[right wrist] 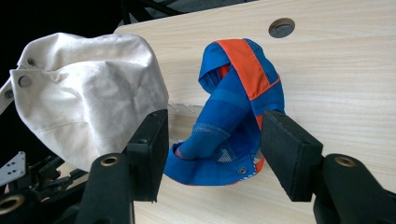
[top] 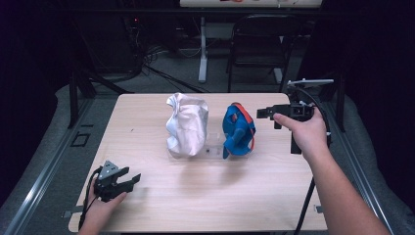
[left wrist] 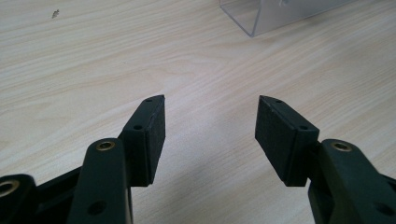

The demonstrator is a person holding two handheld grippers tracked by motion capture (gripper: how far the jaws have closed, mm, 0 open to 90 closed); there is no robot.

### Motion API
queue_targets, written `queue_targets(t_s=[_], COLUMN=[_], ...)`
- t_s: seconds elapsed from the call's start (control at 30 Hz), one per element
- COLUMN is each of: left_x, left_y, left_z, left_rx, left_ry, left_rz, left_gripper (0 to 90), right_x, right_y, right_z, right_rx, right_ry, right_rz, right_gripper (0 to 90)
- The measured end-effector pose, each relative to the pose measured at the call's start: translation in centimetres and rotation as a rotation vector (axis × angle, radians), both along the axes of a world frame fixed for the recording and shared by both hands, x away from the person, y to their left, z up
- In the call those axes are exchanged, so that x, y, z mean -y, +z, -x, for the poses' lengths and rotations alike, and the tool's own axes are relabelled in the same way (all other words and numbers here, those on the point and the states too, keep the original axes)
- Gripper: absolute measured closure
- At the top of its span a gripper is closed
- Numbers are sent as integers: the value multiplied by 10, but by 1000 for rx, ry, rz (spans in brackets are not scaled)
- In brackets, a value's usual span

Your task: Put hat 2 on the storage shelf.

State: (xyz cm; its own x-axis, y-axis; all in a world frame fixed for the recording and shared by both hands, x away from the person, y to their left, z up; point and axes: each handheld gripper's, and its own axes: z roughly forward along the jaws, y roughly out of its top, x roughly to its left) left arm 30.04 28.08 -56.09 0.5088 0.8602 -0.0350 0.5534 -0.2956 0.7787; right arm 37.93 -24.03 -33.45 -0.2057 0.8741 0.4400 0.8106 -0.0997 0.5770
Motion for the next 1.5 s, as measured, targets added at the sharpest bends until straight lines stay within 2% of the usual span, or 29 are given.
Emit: queue_targets(t_s=[0.33,0.57,0.77,1.0,1.13,1.27,1.5], left_x=[-1,-2,-2,-3,-4,-5,-6], left_y=[0,1,0,0,0,-1,-1], left_z=[-1,-1,-1,-2,-2,-3,-3], left_rx=[-4,-6,-4,-11,-10,-3,-6], left_ry=[5,4,9,9,15,21,24], left_rz=[-2,-4,-1,-7,-4,0,-2], left_gripper=[435,434,434,434,433,433,433], right_x=[10,19,24,34,37,33,22], right_y=[-7,-19,-41,-73,-92,-109,-139], right_z=[21,36,51,63,72,82,99], right_rx=[33,51,51,60,69,83,119], right_ry=[5,-5,-10,-13,-20,-24,-19], right_rz=[25,54,70,91,81,127,146], right_gripper=[420,418,418,424,426,426,436])
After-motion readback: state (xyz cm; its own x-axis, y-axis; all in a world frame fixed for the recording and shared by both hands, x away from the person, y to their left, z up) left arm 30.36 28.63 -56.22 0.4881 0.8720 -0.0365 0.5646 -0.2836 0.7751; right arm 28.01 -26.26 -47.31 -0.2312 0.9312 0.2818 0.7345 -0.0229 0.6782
